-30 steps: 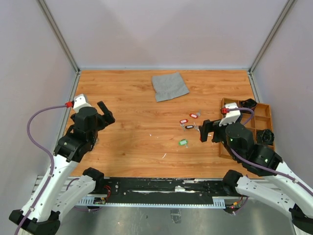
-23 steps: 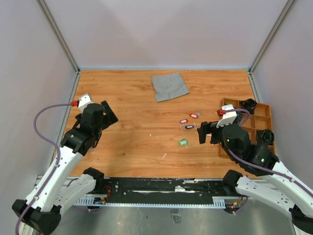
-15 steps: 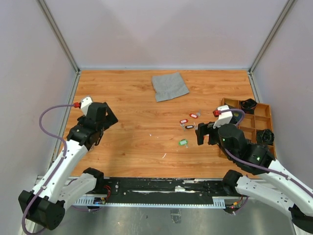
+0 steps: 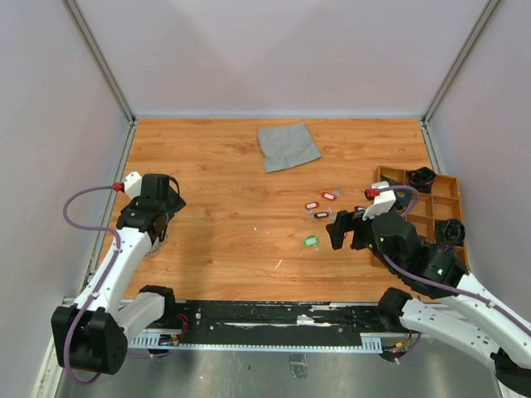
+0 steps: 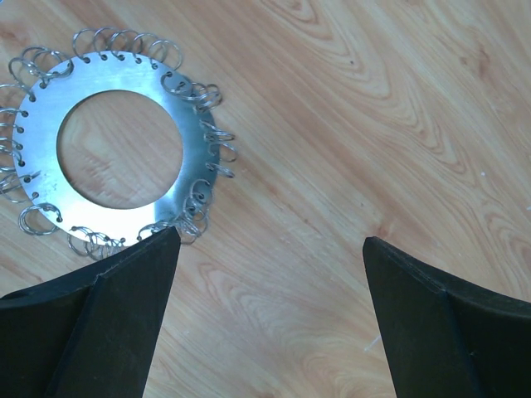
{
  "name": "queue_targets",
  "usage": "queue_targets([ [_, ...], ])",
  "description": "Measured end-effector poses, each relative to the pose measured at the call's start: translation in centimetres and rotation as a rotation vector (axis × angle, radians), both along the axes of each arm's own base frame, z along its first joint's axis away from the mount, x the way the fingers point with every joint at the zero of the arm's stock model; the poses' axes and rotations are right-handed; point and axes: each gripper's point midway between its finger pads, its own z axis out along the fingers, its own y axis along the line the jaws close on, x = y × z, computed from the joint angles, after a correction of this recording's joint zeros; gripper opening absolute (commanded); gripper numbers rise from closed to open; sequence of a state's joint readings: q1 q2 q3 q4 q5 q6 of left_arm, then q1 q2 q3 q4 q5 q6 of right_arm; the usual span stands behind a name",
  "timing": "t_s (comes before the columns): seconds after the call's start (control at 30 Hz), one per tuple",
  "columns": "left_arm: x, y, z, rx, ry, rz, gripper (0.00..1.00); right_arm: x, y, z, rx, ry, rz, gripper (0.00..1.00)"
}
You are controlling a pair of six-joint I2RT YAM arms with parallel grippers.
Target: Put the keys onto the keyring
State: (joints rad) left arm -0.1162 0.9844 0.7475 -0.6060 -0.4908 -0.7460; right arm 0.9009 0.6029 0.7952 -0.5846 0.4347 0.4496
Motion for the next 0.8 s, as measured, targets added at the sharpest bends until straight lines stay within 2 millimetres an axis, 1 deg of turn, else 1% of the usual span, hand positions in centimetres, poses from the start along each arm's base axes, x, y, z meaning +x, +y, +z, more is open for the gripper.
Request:
queue_targets([
  [0.23, -0.5, 2.2, -3.1, 0.004, 0.067, 0.089, 0.98, -0.8, 0.8, 0.3, 0.07, 0.02, 0.033, 0.98],
  [0.4, -0.2, 3.4, -4.2, 0.001, 0.087, 0.134, 0.94, -1.0, 1.2, 0.0, 0.075, 0.037, 0.049, 0.98],
  [0.5, 0.0, 3.8, -4.9, -0.009, 0.091, 0.141, 0.91, -1.0, 1.5, -0.3, 0.071, 0.052, 0.062, 0.99],
  [0.63, 0.1, 4.3, -6.5, -0.028, 0.128, 0.144, 0.9, -1.1, 1.9, -0.8, 0.062, 0.072, 0.076, 0.99],
  [0.8, 0.1, 3.9, -8.1, -0.052, 0.168, 0.112, 0.87, -1.1, 2.5, -0.9, 0.071, 0.081, 0.093, 0.99],
])
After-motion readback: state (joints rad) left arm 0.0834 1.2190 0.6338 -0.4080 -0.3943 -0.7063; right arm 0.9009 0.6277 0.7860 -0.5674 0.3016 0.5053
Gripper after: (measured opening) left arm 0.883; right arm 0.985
